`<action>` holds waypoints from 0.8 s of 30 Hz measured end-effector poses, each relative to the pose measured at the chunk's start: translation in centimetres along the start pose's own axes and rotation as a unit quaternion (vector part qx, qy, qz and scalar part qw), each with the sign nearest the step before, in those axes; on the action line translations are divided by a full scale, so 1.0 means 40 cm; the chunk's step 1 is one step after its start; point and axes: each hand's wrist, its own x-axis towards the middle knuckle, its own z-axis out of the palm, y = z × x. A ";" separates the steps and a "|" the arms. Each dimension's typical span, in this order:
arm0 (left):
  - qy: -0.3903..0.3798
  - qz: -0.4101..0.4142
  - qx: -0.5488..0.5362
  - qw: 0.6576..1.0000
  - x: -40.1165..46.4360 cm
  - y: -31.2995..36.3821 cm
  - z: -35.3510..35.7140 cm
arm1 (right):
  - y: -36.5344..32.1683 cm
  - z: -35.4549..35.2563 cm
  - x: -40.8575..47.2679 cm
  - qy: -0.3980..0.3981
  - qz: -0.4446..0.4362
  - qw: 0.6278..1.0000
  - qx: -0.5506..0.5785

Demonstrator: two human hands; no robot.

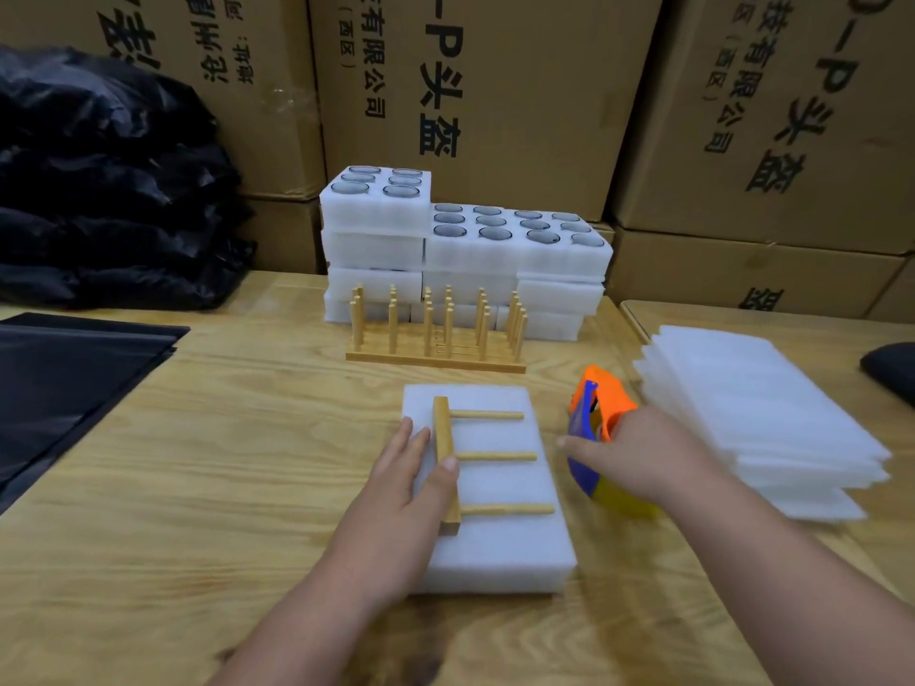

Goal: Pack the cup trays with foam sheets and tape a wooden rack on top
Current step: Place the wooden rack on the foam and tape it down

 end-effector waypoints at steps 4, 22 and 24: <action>0.027 -0.009 -0.015 0.999 -0.020 0.046 -0.027 | -0.009 0.004 -0.002 0.019 -0.016 0.999 -0.024; -0.120 0.115 -0.218 0.962 -0.016 0.229 -0.020 | -0.095 -0.128 -0.220 -0.274 -0.148 0.413 0.856; -0.128 0.136 -0.206 0.961 -0.020 0.222 -0.020 | -0.092 -0.133 -0.215 -0.305 -0.140 0.414 0.846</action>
